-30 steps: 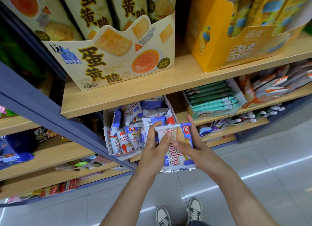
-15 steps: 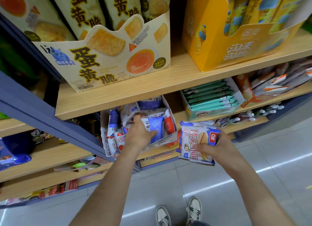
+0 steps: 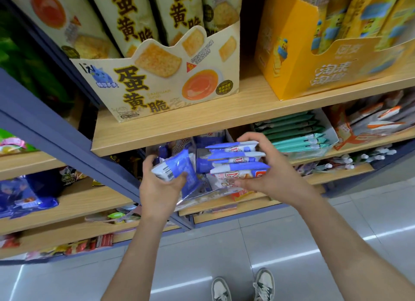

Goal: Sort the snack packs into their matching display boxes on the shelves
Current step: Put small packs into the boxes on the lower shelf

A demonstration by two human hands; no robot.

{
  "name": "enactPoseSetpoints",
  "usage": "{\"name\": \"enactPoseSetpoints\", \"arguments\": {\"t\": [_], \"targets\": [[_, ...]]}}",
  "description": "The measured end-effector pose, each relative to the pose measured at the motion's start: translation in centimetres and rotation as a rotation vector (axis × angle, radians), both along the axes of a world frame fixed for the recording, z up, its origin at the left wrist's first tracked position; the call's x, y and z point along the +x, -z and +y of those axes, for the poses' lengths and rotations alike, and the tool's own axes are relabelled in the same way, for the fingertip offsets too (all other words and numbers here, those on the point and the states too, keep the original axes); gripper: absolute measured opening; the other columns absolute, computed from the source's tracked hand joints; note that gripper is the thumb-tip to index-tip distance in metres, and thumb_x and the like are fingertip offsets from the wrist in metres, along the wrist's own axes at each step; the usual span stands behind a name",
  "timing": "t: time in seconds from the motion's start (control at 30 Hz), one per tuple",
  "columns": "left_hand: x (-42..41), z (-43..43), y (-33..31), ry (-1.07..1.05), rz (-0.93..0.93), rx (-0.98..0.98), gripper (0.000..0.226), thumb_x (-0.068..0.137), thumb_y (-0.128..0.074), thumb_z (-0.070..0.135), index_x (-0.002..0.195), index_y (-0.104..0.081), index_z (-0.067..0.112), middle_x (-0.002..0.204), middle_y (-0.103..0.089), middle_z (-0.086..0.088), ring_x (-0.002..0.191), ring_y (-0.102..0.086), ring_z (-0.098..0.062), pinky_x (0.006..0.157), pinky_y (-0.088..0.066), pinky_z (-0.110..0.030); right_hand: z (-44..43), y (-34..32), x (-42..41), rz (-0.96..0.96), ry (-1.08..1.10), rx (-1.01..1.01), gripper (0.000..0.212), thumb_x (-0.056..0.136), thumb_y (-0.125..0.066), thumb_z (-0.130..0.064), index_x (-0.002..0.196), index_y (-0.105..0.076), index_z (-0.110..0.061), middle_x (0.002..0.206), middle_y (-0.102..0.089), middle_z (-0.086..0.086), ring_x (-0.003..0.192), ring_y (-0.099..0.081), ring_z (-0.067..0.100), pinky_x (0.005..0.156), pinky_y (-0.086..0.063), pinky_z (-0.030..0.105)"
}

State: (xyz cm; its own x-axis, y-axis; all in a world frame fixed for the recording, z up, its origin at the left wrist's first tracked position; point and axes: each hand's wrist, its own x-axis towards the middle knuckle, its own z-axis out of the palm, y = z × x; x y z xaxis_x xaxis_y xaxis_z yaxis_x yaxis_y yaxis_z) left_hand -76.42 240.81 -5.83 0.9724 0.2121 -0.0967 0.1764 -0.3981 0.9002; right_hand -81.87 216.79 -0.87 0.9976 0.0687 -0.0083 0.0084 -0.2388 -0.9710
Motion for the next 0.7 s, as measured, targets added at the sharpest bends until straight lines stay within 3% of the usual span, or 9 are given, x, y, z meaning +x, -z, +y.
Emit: {"name": "enactPoseSetpoints", "arguments": {"t": [0.13,0.17,0.3,0.43,0.5,0.57,0.63,0.7], "targets": [[-1.2,0.5,-0.1,-0.058,-0.054,0.003,0.072,0.076,-0.081,0.017,0.134,-0.040,0.034,0.097,-0.064,0.014,0.076,-0.063,0.005,0.062,-0.045,-0.007,2.9,1.6,3.0,-0.079,-0.127,-0.153,0.066,0.070,-0.084,-0.002,0.118,-0.047,-0.029,0.097,-0.062,-0.011,0.079,-0.061,0.005,0.068,-0.047,0.017],[-1.4,0.5,-0.2,-0.059,-0.054,0.020,0.072,0.076,-0.080,0.018,0.133,-0.040,0.037,0.097,-0.064,0.013,0.078,-0.062,0.005,0.061,-0.043,-0.006,3.3,2.3,3.6,-0.098,-0.162,-0.196,0.062,0.071,-0.083,-0.004,0.116,-0.048,-0.029,0.096,-0.061,-0.011,0.079,-0.059,0.005,0.068,-0.047,0.019],[-0.7,1.0,-0.2,0.161,-0.016,0.166,0.070,0.066,-0.072,0.026,0.125,-0.044,0.051,0.106,-0.064,0.015,0.101,-0.059,-0.020,0.085,-0.050,-0.034,3.0,4.4,5.7,-0.010,-0.302,-0.278,0.059,0.069,-0.081,0.003,0.109,-0.052,-0.030,0.091,-0.061,-0.009,0.072,-0.053,0.001,0.065,-0.046,0.021],[1.9,1.2,-0.7,0.425,0.116,0.262,0.063,0.054,-0.065,0.031,0.108,-0.048,0.059,0.096,-0.070,0.009,0.087,-0.065,-0.023,0.075,-0.056,-0.040,1.5,4.4,7.9,0.219,-0.406,-0.273,0.066,0.065,-0.079,0.014,0.109,-0.056,-0.030,0.089,-0.062,-0.006,0.071,-0.054,0.004,0.066,-0.048,0.023],[3.1,1.0,-1.0,0.494,0.189,0.249,0.061,0.056,-0.069,0.026,0.109,-0.053,0.050,0.093,-0.071,0.008,0.083,-0.067,-0.014,0.076,-0.056,-0.034,1.3,4.2,9.0,0.281,-0.474,-0.278,0.065,0.065,-0.075,0.018,0.110,-0.058,-0.025,0.089,-0.064,0.005,0.073,-0.055,0.010,0.067,-0.048,0.032],[4.1,0.9,-1.4,0.531,0.257,0.207,0.050,0.067,-0.074,0.010,0.107,-0.059,0.035,0.085,-0.071,0.008,0.071,-0.064,-0.006,0.067,-0.051,-0.021,1.3,4.2,10.0,0.303,-0.515,-0.333,0.066,0.066,-0.074,0.017,0.112,-0.058,-0.027,0.092,-0.066,0.012,0.075,-0.055,0.015,0.068,-0.048,0.037],[4.8,0.7,-1.8,0.587,0.329,0.213,0.030,0.075,-0.070,0.000,0.089,-0.061,0.025,0.064,-0.062,0.012,0.053,-0.054,-0.001,0.053,-0.043,-0.016,1.4,4.2,10.5,0.336,-0.510,-0.406,0.078,0.067,-0.077,0.014,0.123,-0.057,-0.036,0.096,-0.069,0.002,0.080,-0.059,0.017,0.073,-0.053,0.039],[5.5,0.5,-2.0,0.647,0.386,0.263,0.023,0.078,-0.066,-0.001,0.070,-0.055,0.017,0.053,-0.052,0.013,0.046,-0.045,-0.006,0.052,-0.036,-0.021,1.2,4.4,10.6,0.342,-0.448,-0.534,0.100,0.067,-0.083,0.007,0.142,-0.042,-0.045,0.108,-0.070,-0.006,0.093,-0.064,0.018,0.085,-0.057,0.037]]}}
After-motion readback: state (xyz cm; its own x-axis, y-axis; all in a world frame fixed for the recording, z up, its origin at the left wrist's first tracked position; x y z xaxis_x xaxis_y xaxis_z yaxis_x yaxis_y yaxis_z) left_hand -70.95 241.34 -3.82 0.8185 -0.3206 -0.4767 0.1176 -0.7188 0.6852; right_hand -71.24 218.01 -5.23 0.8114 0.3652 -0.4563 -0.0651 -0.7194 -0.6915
